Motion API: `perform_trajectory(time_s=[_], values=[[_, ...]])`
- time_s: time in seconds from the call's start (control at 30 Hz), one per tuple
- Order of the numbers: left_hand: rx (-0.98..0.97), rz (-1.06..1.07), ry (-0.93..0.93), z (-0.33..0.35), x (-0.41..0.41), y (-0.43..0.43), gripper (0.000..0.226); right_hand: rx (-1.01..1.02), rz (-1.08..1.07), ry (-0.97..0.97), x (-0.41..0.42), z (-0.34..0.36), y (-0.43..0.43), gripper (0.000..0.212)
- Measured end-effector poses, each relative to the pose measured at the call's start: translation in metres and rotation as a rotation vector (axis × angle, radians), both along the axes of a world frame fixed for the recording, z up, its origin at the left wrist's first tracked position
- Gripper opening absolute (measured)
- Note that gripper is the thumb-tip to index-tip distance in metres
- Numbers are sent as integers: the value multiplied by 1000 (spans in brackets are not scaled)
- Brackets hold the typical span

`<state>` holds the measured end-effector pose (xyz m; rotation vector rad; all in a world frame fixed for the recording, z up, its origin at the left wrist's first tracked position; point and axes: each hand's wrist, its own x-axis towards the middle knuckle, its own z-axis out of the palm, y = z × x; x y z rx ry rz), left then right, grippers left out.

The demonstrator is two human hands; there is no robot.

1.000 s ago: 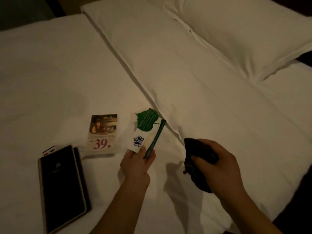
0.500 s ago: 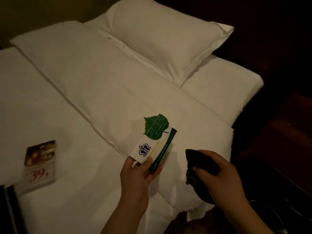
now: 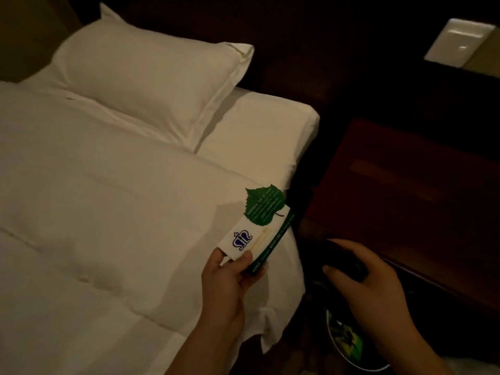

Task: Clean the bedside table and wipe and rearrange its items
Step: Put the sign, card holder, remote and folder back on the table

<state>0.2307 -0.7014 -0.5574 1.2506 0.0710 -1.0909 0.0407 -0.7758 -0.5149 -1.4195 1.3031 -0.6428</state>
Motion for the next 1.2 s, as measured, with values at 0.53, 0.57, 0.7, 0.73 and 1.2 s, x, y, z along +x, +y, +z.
perform_trajectory(time_s=[0.53, 0.57, 0.7, 0.73, 1.2], values=[[35, -272, -26, -8, -161, -144, 30, -4, -220, 119, -199, -20, -90, 35], [37, -282, -32, -10, -166, -150, 30, -24, -223, 146, -207, -24, -93, 37], [45, -350, -57, -20, -179, -171, 32, -95, -284, 289, -241, -42, -98, 47], [46, -375, -57, -24, -182, -176, 33, -111, -315, 316, -251, -47, -100, 48], [69, -636, -75, -52, -198, -271, 34, -157, -649, 735, -322, -81, -142, 44]])
